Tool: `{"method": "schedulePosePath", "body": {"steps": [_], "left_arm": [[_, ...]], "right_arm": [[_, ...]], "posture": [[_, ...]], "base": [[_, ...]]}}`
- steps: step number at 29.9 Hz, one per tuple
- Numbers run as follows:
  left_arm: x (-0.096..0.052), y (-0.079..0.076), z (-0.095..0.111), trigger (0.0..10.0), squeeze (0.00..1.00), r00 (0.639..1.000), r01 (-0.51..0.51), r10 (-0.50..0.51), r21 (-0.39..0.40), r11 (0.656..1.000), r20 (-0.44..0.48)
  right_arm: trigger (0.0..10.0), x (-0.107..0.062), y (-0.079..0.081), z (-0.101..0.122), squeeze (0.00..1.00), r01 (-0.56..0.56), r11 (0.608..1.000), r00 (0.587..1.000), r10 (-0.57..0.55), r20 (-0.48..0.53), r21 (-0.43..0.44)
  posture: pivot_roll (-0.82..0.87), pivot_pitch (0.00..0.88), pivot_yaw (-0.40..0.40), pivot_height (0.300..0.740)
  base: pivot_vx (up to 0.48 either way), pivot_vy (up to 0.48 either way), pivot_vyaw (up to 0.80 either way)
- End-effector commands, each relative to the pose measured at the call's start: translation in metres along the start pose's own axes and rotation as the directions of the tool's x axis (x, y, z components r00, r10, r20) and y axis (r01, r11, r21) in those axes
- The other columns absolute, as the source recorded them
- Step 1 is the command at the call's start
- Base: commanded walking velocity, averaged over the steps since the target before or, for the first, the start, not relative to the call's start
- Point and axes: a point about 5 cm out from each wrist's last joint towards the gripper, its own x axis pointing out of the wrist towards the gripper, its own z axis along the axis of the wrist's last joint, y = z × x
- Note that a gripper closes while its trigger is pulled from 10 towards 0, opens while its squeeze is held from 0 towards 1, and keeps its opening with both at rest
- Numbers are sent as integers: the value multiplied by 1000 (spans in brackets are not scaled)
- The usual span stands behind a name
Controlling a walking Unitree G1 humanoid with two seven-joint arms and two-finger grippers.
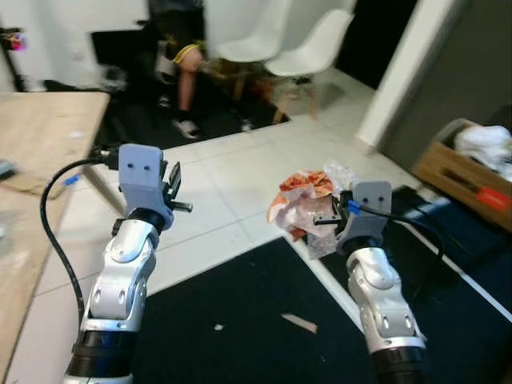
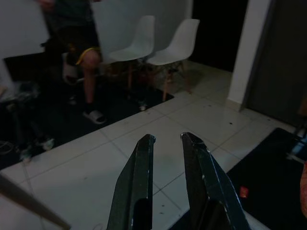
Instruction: Picking trash to rubbish bin
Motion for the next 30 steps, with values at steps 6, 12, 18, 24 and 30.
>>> {"method": "schedulePosePath", "body": {"steps": [6, 12, 18, 24, 30], "left_arm": [[1, -1, -5, 10000, 0, 999, 0, 0, 21, 1000, -35], [2, 0, -9, 10000, 0, 998, -21, 21, -2, 1000, -51], [1, -3, -10, 10000, 0, 998, -6, 5, -13, 1000, -65], [1, -4, -15, 10000, 0, 995, -28, 24, -40, 999, -99], [-1, -1, -15, 10000, 0, 994, -62, 58, -43, 997, -94]], "right_arm": [[10000, -4, 0, -11, 0, -7, 1000, 998, 8, -57, 28], [10000, -5, 1, -14, 0, -8, 998, 997, 12, -75, 59], [10000, -5, 0, -14, 0, -20, 999, 997, 23, -79, 47], [10000, -3, -2, -16, 0, -36, 998, 995, 40, -95, 43], [10000, -1, 2, -17, 0, -52, 998, 993, 57, -102, 47]], "posture": [[-48, 84, -24, 740], [-54, 71, -23, 740], [-57, 60, -29, 740], [-55, 52, -39, 740], [-46, 52, -53, 740]], "base": [[0, 0, -800], [0, 0, -800], [0, 0, -800], [0, 0, -800], [0, 0, -800]]}}
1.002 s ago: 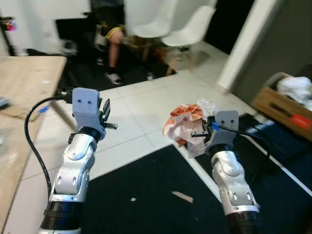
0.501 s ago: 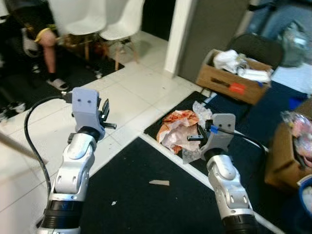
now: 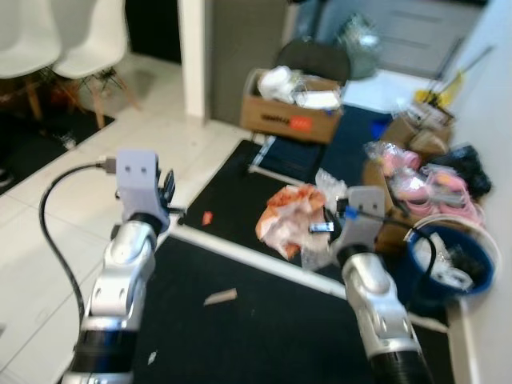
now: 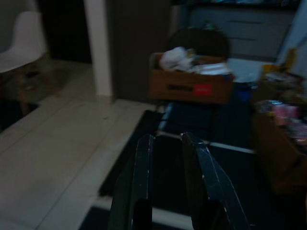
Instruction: Picking trash to rubbish bin
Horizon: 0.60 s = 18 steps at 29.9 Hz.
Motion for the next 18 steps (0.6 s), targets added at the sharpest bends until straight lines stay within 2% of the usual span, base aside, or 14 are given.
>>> {"method": "schedulePosePath", "body": {"steps": [1, 5, 7, 9, 12, 16, 18], "left_arm": [[-3, 2, -5, 10000, 0, 1000, -18, 18, -9, 1000, -16], [-6, 2, -5, 10000, 0, 999, -28, 27, -46, 999, -29], [-6, 2, -5, 10000, 0, 999, -27, 25, -50, 998, -28], [-7, -2, -6, 10000, 0, 1000, -8, 8, -29, 1000, -26], [-6, -5, -4, 10000, 0, 1000, 7, -8, -59, 998, -20], [-5, -8, -3, 10000, 0, 999, 39, -39, -34, 999, -10], [-5, -9, -2, 10000, 0, 999, 40, -41, -39, 998, -6]], "right_arm": [[10000, 0, 3, -4, 0, -12, 1000, 1000, 13, -20, 16], [10000, 0, 6, -7, 0, -33, 999, 999, 33, -35, 21], [10000, 0, 6, -7, 0, -34, 999, 999, 35, -36, 20], [10000, 0, 9, -10, 0, -60, 997, 996, 63, -61, 55], [10000, -1, 15, -16, 0, -109, 993, 988, 114, -106, 53], [10000, -1, 15, -17, 0, -118, 991, 987, 123, -106, 56], [10000, -1, 16, -17, 0, -123, 991, 986, 128, -104, 54]], "posture": [[-46, 52, -53, 740], [-50, 52, -52, 740], [-50, 52, -52, 740], [-45, 47, -57, 740], [-51, 47, -53, 740], [-44, 52, -57, 740], [-44, 52, -57, 740]], "base": [[0, 0, -800], [0, 0, -800], [0, 0, -800], [0, 0, -656], [0, 0, 0], [0, 0, 0], [262, 0, 0]]}}
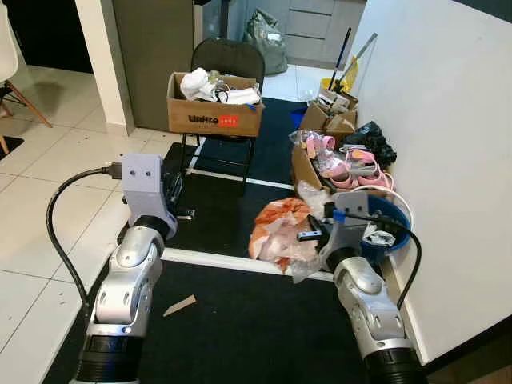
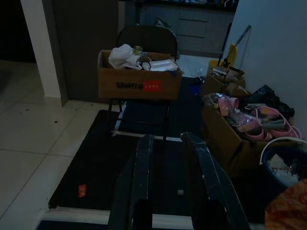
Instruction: Picking trash to rubbish bin
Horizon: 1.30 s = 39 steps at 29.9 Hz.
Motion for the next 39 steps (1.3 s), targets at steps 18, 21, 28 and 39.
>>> {"method": "schedulePosePath", "body": {"steps": [18, 21, 28, 39], "left_arm": [[-5, -5, -3, 10000, 0, 1000, 31, -31, 13, 999, 1], [-5, -6, -3, 10000, 0, 999, 35, -35, 11, 999, 1], [-4, -6, -3, 10000, 0, 999, 36, -36, 12, 999, -2], [-2, -4, -2, 10000, 0, 1000, 28, -28, 25, 999, -4]], "right_arm": [[10000, 4, 8, -3, 0, -66, 998, 998, 65, -26, -13], [10000, 4, 9, -2, 0, -69, 997, 997, 69, -24, -14], [10000, 4, 10, -2, 0, -78, 997, 997, 77, -26, -17], [10000, 5, 12, -5, 0, -94, 995, 995, 93, -41, -20]], "posture": [[-36, 58, -84, 740], [-37, 58, -82, 740], [-37, 59, -80, 740], [-33, 59, -82, 740]], "base": [[396, 0, 0], [419, 0, 0], [419, 0, 0], [420, 0, 0]]}}
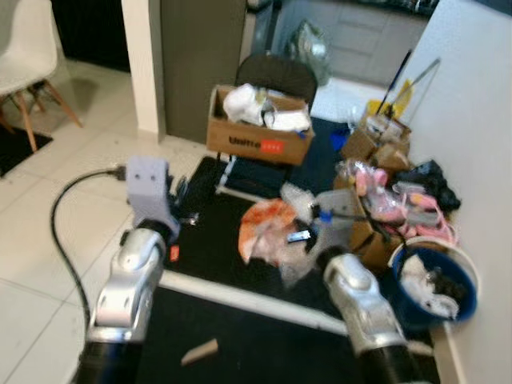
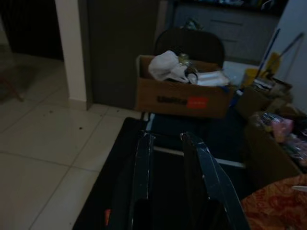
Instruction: Picking trash to rubbish bin
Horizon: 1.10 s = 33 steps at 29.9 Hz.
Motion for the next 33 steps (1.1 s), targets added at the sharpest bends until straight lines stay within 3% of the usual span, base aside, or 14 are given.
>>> {"method": "schedulePosePath", "body": {"steps": [1, 33], "left_arm": [[1, -4, -2, 10000, 0, 1000, 14, -14, 8, 1000, -10], [3, -1, 0, 10000, 0, 1000, 16, -15, 19, 1000, -9]], "right_arm": [[10000, -2, -7, -2, 0, 20, 1000, 1000, -20, -15, -6], [10000, 6, -6, -5, 0, 6, 1000, 1000, -5, -30, 25]], "posture": [[-33, 59, -82, 740], [-28, 60, -79, 740]], "base": [[420, 0, 0], [420, 0, 0]]}}
